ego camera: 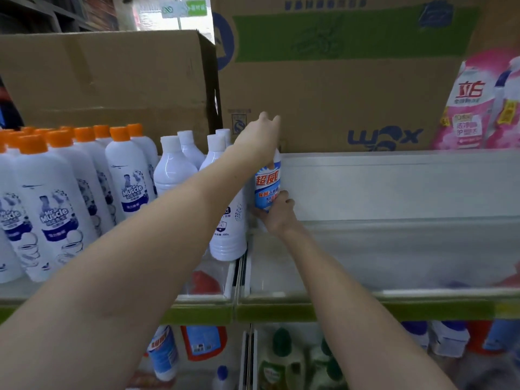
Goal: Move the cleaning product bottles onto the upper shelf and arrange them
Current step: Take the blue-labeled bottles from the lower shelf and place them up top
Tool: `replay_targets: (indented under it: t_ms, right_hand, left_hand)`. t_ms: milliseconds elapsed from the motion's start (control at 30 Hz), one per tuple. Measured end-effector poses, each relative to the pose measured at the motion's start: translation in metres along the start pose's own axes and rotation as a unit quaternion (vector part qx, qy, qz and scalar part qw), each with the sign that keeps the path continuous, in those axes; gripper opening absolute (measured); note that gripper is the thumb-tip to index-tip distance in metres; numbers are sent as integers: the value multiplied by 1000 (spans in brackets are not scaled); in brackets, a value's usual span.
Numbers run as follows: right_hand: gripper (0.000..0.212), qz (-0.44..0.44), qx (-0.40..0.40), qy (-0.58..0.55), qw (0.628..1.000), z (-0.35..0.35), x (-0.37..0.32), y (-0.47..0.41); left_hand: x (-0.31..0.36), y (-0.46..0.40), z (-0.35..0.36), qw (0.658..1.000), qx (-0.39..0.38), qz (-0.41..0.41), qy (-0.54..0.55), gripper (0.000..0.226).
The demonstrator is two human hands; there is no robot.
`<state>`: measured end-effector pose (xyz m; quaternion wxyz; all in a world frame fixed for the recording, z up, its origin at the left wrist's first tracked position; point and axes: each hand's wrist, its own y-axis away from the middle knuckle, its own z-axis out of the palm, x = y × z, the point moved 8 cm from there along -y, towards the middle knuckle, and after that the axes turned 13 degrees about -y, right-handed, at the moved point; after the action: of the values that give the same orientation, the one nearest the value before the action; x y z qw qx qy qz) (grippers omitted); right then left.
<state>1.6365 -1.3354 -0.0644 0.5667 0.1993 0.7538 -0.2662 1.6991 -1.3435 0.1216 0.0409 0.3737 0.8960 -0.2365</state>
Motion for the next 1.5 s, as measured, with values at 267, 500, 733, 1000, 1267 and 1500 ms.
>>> replay_targets:
  t_ms: [267, 500, 733, 1000, 1267, 1500]
  right_hand:
    - [68, -43, 10, 5, 999, 5, 15, -8]
    - [64, -42, 15, 44, 998, 6, 13, -1]
    - [59, -49, 7, 39, 998, -5, 15, 15]
    - [35, -47, -22, 74, 996, -41, -3, 62]
    - [16, -60, 21, 84, 994, -59, -30, 153]
    - [11, -73, -17, 158, 984, -19, -17, 248]
  left_hand:
    - [-1, -3, 5, 999, -1, -47, 19, 99]
    - [-1, 9, 12, 990, 82, -102, 53, 70]
    - [8, 39, 20, 975, 145, -154, 62, 55]
    - [23, 100, 54, 982, 68, -107, 137, 19]
    - [20, 190, 54, 988, 22, -106, 109, 7]
    - [-1, 292, 76, 993, -57, -74, 68, 10]
